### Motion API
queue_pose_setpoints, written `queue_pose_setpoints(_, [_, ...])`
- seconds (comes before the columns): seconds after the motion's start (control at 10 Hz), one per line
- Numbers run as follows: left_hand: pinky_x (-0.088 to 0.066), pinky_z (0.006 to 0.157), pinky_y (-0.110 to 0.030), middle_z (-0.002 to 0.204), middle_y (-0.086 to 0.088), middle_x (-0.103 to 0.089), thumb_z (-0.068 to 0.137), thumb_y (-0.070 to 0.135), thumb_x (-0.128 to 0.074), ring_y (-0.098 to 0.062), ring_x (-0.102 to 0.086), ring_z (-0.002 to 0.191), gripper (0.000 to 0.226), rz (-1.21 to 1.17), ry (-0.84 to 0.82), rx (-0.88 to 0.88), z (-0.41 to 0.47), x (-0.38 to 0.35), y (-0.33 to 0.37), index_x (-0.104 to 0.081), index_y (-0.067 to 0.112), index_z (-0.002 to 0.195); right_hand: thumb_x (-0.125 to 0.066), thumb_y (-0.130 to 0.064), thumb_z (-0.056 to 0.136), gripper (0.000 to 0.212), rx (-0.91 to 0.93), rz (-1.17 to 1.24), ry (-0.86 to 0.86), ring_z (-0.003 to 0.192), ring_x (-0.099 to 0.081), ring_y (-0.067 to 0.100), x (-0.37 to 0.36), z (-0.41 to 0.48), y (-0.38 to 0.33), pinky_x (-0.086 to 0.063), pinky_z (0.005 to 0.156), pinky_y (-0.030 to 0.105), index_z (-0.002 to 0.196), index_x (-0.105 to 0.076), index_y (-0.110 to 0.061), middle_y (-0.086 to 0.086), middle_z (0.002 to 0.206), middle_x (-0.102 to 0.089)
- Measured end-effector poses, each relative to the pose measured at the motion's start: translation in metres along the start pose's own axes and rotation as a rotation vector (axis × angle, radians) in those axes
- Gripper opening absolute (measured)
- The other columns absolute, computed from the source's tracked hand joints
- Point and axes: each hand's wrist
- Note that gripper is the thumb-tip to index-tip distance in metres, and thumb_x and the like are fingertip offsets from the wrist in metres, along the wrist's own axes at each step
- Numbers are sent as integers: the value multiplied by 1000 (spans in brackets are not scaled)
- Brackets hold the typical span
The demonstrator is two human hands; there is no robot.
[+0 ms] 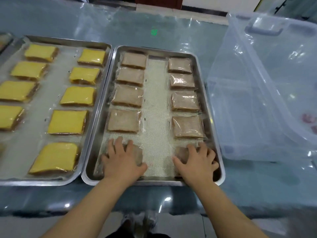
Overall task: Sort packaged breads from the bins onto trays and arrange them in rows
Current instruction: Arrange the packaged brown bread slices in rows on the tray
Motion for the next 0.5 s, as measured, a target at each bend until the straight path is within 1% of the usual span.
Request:
queue_pose_setpoints(0.1, [-21,108,-55,147,-7,-2,74,66,-51,-37,1,136,91,5,12,-6,-1,-1,-1,-15,25,147,-48,-66,79,63,7,38,17,130,-19,36,0,0,2,-25,102,56,131,-44,-29,6,148,-24])
queue_pose_setpoints(0.2, [-20,109,-56,149,-7,-8,75,70,-47,-37,0,138,93,22,-6,-17,0,-2,-2,-11,25,148,-46,-65,81,64,17,31,-10,132,-18,35,2,0,2,-25,102,56,134,-41,-29,6,149,-22])
queue_pose_setpoints(0.3, [-12,112,-59,154,-6,-4,75,77,-40,-37,5,141,96,39,-15,-17,-2,-2,-3,-4,27,149,-44,-67,82,67,18,-15,-82,136,-13,38,8,0,-1,-20,105,59,138,-37,-31,4,153,-16])
queue_pose_setpoints(0.4, [-3,112,-59,158,-5,3,80,77,-35,-34,12,143,92,38,-34,-41,-5,0,-5,2,29,150,-48,-66,82,64,22,-20,-109,140,-9,41,24,1,-8,-15,108,62,136,-40,-33,4,155,-15])
queue_pose_setpoints(0.5, [-1,115,-52,159,-2,1,86,70,-35,-30,8,145,83,44,-29,-113,-9,11,-10,1,31,150,-48,-64,84,62,119,-39,-72,138,-20,36,44,8,-20,-20,108,59,135,-42,-29,6,150,-27])
Point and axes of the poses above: each hand's wrist, its own z-axis towards the middle knuckle, its own x-axis out of the back of the hand, y = z × x
